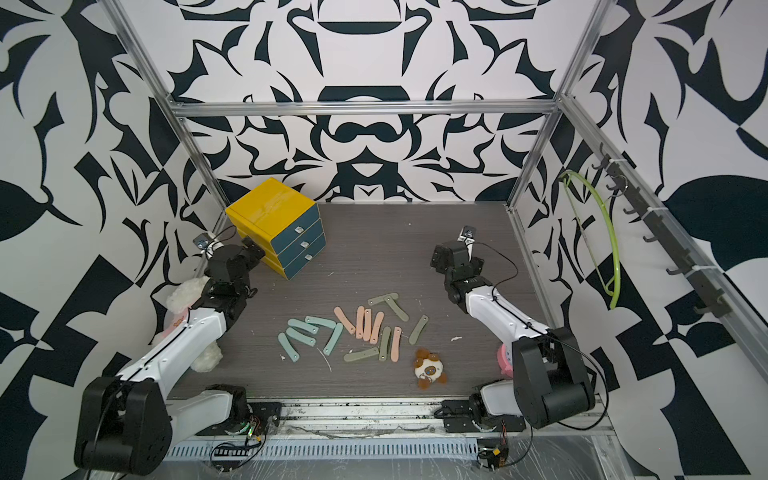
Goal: Place the fruit knives into the drawer by color
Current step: Open the drawer in the storage box.
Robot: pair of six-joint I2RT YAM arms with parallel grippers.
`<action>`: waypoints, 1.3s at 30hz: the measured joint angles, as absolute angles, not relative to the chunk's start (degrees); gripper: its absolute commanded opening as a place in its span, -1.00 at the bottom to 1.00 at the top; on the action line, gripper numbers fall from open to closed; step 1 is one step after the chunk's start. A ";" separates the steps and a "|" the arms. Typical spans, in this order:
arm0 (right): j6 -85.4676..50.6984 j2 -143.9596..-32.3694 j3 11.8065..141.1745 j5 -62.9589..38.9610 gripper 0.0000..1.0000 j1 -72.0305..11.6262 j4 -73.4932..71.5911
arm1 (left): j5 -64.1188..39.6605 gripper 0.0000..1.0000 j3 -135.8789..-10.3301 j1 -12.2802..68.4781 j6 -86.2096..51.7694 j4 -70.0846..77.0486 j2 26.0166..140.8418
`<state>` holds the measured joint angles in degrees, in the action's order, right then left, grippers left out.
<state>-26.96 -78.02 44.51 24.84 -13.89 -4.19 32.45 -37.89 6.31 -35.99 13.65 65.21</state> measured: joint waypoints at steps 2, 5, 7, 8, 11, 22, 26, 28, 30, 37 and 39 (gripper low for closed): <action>-29.47 -78.04 44.51 23.97 0.84 -13.13 -3.22 | 30.00 0.98 -36.95 4.73 -40.34 12.78 62.63; -31.88 -78.26 44.93 19.97 0.69 -13.76 -1.30 | 26.11 0.98 -36.82 3.99 -44.25 9.04 60.01; -32.53 -79.50 46.54 17.98 0.68 -15.92 0.43 | 22.76 0.98 -38.89 3.75 -45.01 4.38 59.48; -32.67 -80.58 47.88 17.06 0.68 -17.76 1.15 | 20.78 0.99 -40.99 3.66 -45.06 1.39 59.57; -33.28 -84.90 52.88 13.67 0.53 -24.82 1.96 | 15.20 0.93 -47.94 3.14 -43.90 -4.99 60.12; -42.63 -105.86 75.44 -2.11 0.17 -38.94 -4.75 | -3.25 0.85 -68.10 -5.21 -41.60 -16.62 74.43; -49.76 -113.69 81.80 -5.56 0.16 -40.36 -10.13 | -7.81 0.96 -69.38 -5.15 -40.07 -17.74 80.03; -53.19 -116.66 83.50 -6.70 0.16 -40.86 -13.08 | -9.10 0.95 -69.25 -5.08 -39.57 -18.33 81.06; -56.62 -119.22 84.95 -7.49 0.15 -41.36 -15.75 | -10.00 0.92 -68.97 -5.06 -39.13 -18.52 81.17; -63.99 -123.83 89.62 -8.36 0.15 -43.11 -21.47 | -11.84 0.73 -68.97 -5.06 -37.87 -18.55 81.19; -65.06 -123.94 90.56 -8.36 0.14 -43.57 -22.33 | -12.08 0.66 -68.97 -5.06 -37.74 -18.52 81.47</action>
<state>-65.06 -123.94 90.56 -8.36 -43.57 -22.33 -12.08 -68.97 -5.06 -37.74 -18.52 81.47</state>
